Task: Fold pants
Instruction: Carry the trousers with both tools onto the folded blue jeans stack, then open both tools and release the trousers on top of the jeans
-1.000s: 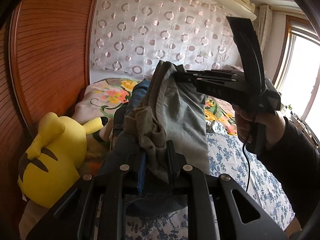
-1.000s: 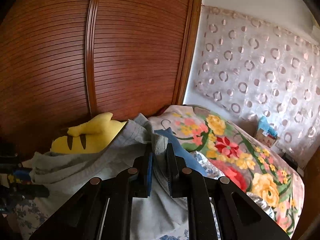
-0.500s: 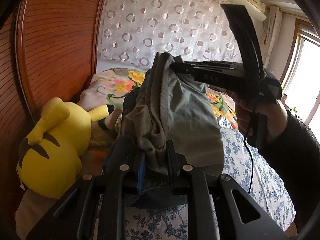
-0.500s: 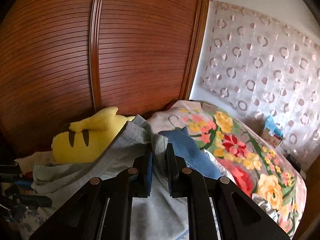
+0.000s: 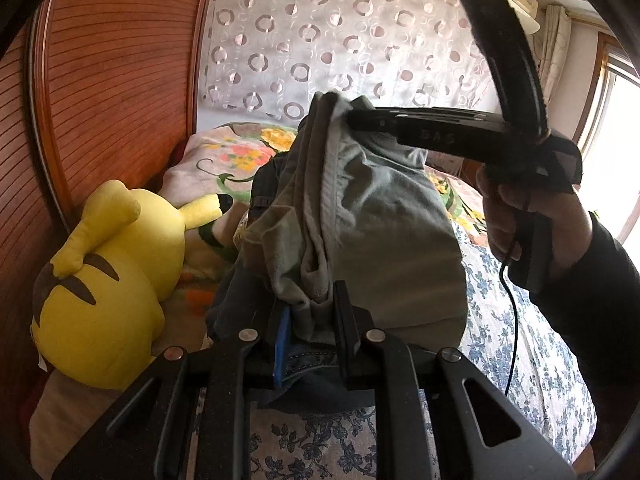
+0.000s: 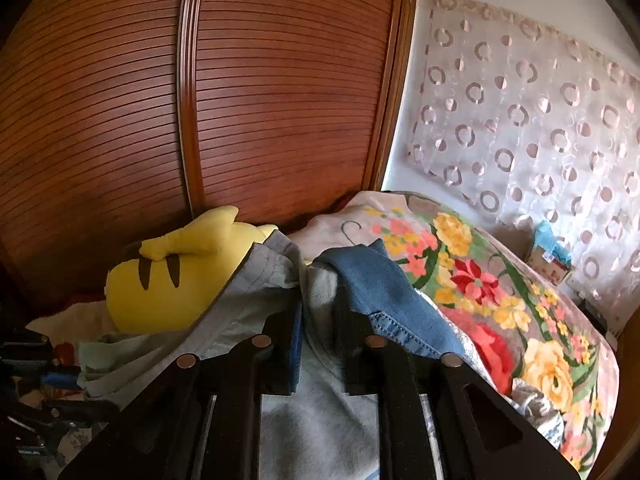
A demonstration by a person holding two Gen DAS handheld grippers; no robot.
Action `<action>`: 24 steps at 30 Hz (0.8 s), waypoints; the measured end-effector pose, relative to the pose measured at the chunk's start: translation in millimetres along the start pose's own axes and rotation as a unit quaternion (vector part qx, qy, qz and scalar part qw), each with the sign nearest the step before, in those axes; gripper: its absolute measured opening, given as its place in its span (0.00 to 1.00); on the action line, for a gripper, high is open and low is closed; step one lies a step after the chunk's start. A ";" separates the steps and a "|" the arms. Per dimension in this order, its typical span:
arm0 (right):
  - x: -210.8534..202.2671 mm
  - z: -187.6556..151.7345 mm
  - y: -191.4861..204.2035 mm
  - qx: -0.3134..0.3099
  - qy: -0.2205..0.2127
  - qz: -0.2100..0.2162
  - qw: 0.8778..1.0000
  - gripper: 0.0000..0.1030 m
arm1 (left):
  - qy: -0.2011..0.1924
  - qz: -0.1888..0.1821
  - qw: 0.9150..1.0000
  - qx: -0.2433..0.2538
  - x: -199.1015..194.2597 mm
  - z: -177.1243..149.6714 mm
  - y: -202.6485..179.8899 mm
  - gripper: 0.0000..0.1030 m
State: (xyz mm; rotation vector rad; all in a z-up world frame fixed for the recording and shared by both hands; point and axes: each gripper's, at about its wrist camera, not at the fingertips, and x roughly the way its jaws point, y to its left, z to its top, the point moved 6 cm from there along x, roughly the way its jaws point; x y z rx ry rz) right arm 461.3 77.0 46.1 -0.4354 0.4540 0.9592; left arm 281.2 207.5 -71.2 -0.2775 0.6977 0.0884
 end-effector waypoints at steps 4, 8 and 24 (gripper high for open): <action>-5.9 0.1 -2.9 0.015 -0.006 0.008 1.000 0.32 | 0.001 0.001 1.000 0.001 1.4 -0.4 -0.3 0.18; -18.4 -10.0 -7.8 0.035 -0.011 0.022 0.999 0.33 | 0.001 0.001 1.000 0.001 1.9 -0.6 -1.1 0.19; -18.9 -40.7 -33.2 0.109 0.023 0.006 0.994 0.33 | -0.009 0.001 1.000 0.000 -17.2 -3.3 1.8 0.78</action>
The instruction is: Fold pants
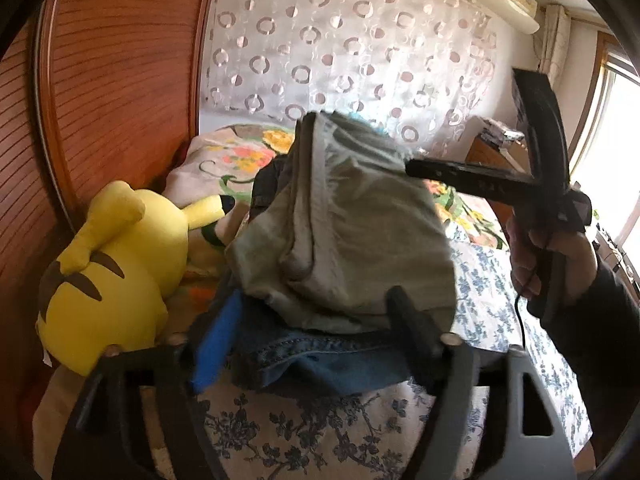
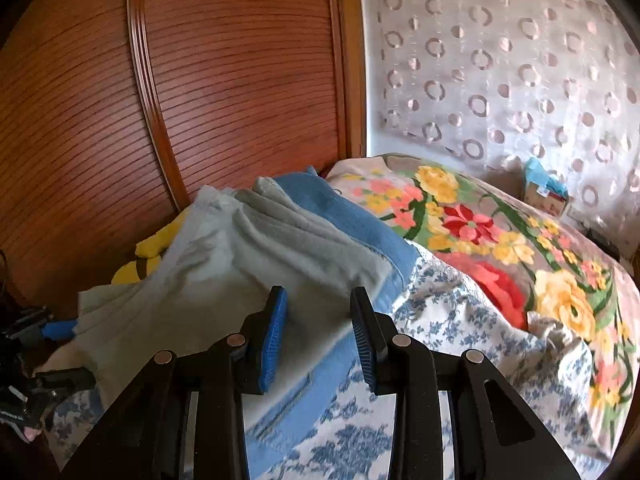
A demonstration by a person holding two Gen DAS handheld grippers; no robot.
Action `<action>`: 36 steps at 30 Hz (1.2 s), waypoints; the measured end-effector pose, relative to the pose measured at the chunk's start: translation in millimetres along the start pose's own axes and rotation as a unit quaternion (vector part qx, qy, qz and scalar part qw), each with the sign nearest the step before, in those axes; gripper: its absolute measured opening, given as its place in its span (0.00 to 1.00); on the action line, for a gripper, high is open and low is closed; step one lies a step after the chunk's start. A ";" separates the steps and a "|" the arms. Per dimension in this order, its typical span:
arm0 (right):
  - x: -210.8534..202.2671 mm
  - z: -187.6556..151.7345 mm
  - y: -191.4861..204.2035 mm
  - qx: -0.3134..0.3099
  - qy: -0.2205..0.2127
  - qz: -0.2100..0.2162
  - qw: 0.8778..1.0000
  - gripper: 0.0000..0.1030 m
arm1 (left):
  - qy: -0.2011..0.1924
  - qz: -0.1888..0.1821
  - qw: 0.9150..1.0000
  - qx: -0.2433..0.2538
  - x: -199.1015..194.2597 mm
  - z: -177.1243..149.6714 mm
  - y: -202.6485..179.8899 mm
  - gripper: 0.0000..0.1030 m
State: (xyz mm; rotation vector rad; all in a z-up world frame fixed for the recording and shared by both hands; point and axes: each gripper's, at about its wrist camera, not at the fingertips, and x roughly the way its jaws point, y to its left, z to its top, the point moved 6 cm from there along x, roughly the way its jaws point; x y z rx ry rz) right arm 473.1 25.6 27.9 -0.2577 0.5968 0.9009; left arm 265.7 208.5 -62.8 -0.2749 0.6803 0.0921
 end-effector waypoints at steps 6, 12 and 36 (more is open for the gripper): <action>-35.8 -15.7 15.2 0.014 -0.018 -0.002 1.000 0.33 | -0.002 0.020 1.000 0.022 -16.0 -4.9 -6.6 0.80; -74.2 -41.1 31.5 0.027 -0.034 -0.008 0.999 0.39 | -0.010 0.027 0.998 0.049 -34.0 -11.8 -25.0 0.80; -237.2 -149.2 93.5 0.084 -0.083 -0.083 0.990 0.54 | -0.047 -0.026 0.993 0.108 -105.5 -60.3 -112.4 0.80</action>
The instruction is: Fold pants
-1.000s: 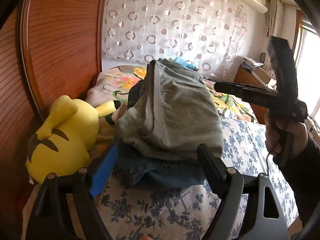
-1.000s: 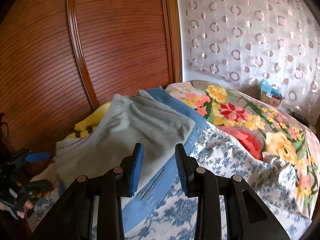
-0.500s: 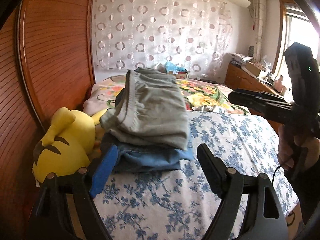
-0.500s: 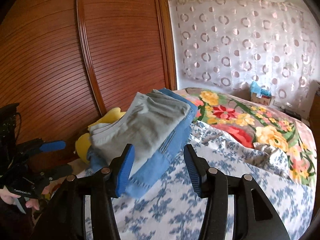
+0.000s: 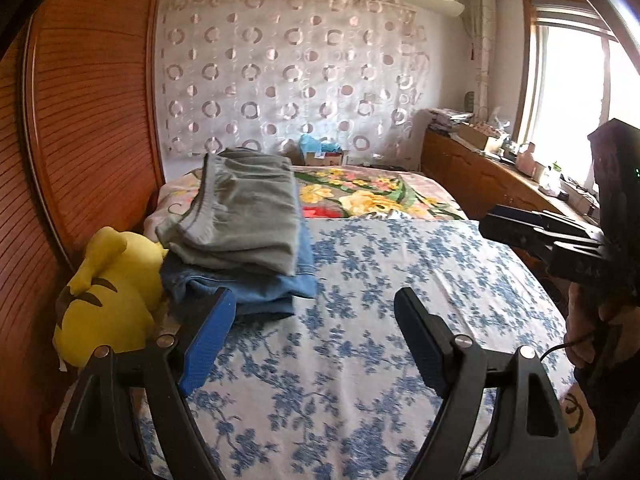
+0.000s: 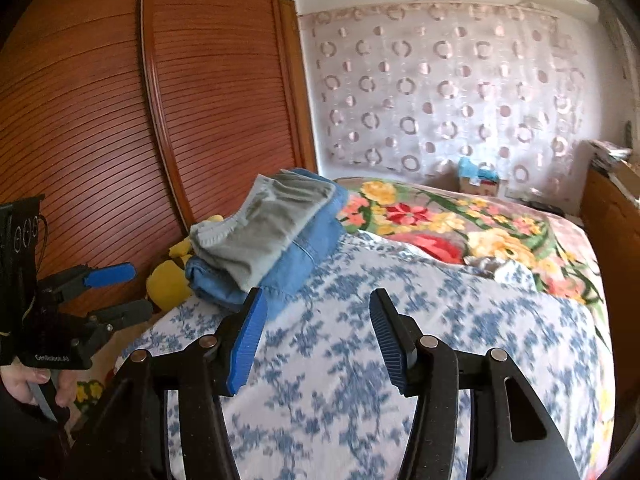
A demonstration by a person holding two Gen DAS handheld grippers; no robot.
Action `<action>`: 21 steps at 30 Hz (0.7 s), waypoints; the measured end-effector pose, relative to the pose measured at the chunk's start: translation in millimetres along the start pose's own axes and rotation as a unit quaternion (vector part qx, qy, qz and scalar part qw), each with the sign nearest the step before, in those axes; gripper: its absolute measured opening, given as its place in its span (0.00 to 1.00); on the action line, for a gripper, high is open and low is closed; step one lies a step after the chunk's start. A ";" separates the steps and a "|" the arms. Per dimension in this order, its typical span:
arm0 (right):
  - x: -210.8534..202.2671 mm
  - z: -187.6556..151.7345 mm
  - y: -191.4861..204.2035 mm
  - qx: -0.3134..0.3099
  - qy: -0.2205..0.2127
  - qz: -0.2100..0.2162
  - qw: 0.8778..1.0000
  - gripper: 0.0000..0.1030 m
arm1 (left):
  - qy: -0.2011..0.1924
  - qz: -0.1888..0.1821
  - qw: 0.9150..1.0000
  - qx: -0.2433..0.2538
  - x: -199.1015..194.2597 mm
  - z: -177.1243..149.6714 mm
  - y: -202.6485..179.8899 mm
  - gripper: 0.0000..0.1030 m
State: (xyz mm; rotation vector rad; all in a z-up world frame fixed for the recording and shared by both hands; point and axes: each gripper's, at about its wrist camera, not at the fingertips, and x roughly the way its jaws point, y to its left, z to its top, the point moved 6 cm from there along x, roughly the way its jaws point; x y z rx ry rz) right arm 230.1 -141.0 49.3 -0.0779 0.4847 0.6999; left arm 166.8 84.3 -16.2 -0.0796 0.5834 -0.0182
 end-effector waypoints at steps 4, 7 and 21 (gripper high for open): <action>-28.4 -9.5 -2.1 0.012 -0.012 -0.015 1.000 0.55 | -0.005 -0.008 1.000 0.019 -7.7 -3.3 -19.4 0.73; -49.8 -16.8 -1.5 0.018 -0.021 -0.026 0.999 0.55 | -0.009 -0.015 1.000 0.026 -13.5 -5.4 -30.9 0.63; -112.5 -48.3 16.7 0.035 -0.049 -0.077 0.995 0.58 | -0.026 -0.047 0.998 0.044 -44.8 -14.5 -81.6 0.55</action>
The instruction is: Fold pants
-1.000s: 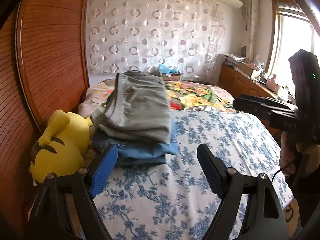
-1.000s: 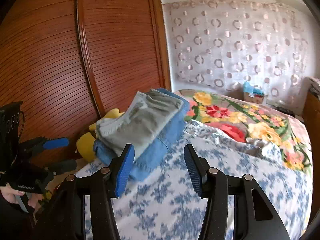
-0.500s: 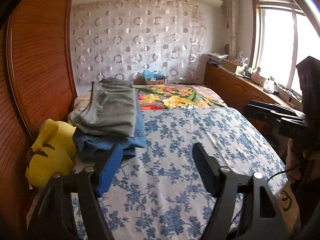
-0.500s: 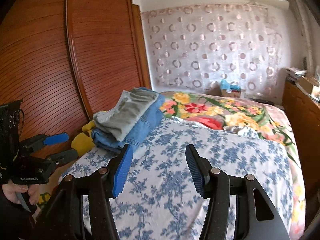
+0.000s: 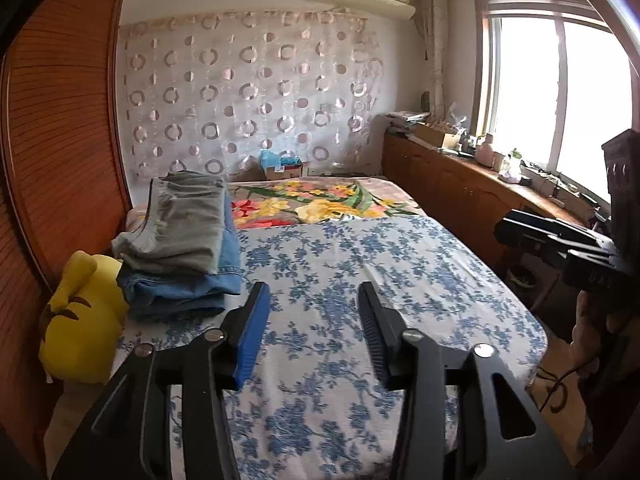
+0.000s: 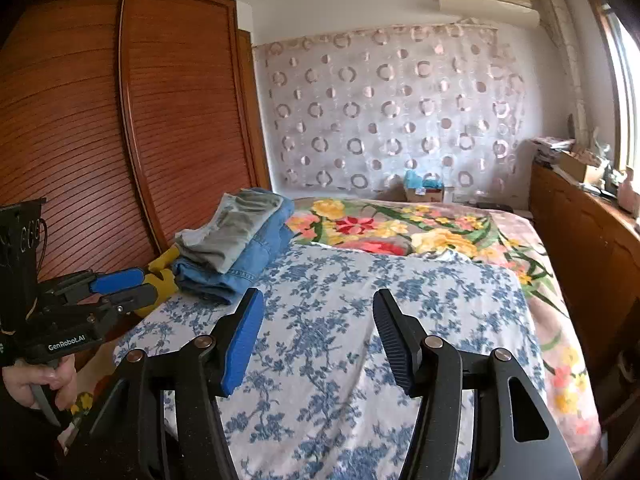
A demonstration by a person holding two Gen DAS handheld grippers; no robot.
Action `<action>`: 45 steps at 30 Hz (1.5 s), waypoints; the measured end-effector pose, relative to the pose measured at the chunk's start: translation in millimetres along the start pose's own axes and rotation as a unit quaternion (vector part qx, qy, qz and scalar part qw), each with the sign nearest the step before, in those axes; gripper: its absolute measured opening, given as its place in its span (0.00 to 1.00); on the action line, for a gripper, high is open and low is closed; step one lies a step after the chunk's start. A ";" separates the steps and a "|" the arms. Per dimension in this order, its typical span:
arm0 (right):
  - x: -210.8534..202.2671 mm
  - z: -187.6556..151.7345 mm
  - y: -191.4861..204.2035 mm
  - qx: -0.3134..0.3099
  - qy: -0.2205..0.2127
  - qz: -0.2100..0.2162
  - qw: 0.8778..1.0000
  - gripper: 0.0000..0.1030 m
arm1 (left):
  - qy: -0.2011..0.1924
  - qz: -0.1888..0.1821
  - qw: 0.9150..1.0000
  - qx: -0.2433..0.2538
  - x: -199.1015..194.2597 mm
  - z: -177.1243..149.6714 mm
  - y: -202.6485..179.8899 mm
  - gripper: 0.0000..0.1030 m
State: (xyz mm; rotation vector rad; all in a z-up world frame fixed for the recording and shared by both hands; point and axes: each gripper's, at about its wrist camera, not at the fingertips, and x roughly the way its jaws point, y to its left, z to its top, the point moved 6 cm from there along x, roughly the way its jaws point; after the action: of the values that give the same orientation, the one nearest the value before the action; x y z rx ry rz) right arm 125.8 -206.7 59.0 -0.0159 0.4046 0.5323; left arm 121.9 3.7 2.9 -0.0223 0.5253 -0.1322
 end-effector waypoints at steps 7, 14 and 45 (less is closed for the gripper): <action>-29.2 -10.0 2.9 0.008 -0.014 -0.015 1.000 0.67 | -0.018 -0.013 1.000 0.015 -20.4 -1.8 -22.7 0.77; -42.2 -17.3 2.3 0.013 -0.019 -0.022 0.999 0.69 | -0.027 -0.015 0.999 0.022 -36.3 -2.5 -35.3 0.91; -65.5 -28.8 10.2 0.023 -0.061 -0.090 0.994 0.80 | -0.065 0.048 0.997 -0.006 -74.1 12.0 -32.3 0.91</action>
State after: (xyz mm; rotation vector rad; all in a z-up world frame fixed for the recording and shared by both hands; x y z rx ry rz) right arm 58.7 -233.4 58.2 0.0249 0.2917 0.3446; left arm 60.5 -18.6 52.0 -0.0181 0.3964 -0.0339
